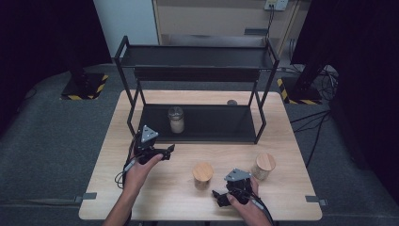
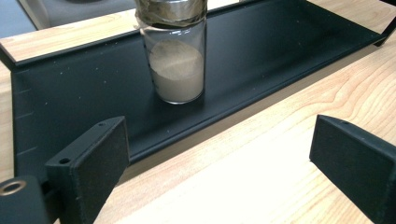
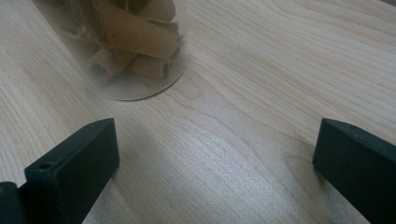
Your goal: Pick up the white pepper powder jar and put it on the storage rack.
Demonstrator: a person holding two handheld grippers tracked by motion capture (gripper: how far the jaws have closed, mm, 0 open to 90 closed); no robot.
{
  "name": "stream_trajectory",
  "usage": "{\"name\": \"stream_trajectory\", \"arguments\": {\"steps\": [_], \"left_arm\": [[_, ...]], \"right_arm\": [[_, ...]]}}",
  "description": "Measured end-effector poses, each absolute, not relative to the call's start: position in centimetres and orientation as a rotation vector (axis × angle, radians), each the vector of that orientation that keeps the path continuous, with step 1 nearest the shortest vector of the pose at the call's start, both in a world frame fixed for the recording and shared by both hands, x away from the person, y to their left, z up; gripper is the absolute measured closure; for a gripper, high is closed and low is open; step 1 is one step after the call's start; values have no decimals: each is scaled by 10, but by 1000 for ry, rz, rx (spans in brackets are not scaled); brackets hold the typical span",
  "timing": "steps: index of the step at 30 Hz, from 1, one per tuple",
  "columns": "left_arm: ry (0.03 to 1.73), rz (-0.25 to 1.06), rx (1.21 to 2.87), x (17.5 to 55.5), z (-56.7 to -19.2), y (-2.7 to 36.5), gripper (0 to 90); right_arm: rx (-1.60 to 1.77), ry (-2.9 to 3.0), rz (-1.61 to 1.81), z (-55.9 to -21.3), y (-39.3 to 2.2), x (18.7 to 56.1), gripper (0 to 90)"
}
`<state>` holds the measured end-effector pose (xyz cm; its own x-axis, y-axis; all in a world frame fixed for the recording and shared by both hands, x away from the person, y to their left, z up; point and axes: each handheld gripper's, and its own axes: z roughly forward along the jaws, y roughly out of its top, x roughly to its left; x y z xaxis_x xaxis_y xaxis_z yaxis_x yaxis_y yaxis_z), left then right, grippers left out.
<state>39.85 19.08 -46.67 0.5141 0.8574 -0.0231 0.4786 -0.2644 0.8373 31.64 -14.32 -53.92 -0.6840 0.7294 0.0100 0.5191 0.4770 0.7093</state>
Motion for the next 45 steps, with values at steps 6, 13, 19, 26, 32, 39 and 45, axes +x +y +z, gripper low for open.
{"name": "stream_trajectory", "arguments": {"steps": [6, 13, 19, 26, 32, 39, 45], "left_arm": [[1107, 566, 1904, 388, -464, 196, 38], [1100, 589, 1920, 371, -467, 197, 40], [1108, 596, 1925, 361, -469, 198, 40], [1121, 590, 1949, 350, -475, 203, 39], [1152, 610, 1956, 344, -478, 208, 40], [1181, 592, 1959, 338, -485, 212, 40], [1204, 592, 1972, 334, -492, 214, 40]], "right_arm": [[1060, 2434, 1019, -539, -143, 316, 3], [1061, 2434, 1019, -539, -143, 316, 4], [1061, 2434, 1019, -539, -143, 316, 3], [1060, 2434, 1019, -539, -143, 316, 4], [1061, 2434, 1019, -539, -143, 316, 3], [1062, 2436, 1019, -539, -143, 316, 4], [1062, 2436, 1019, -539, -143, 316, 3]]}}
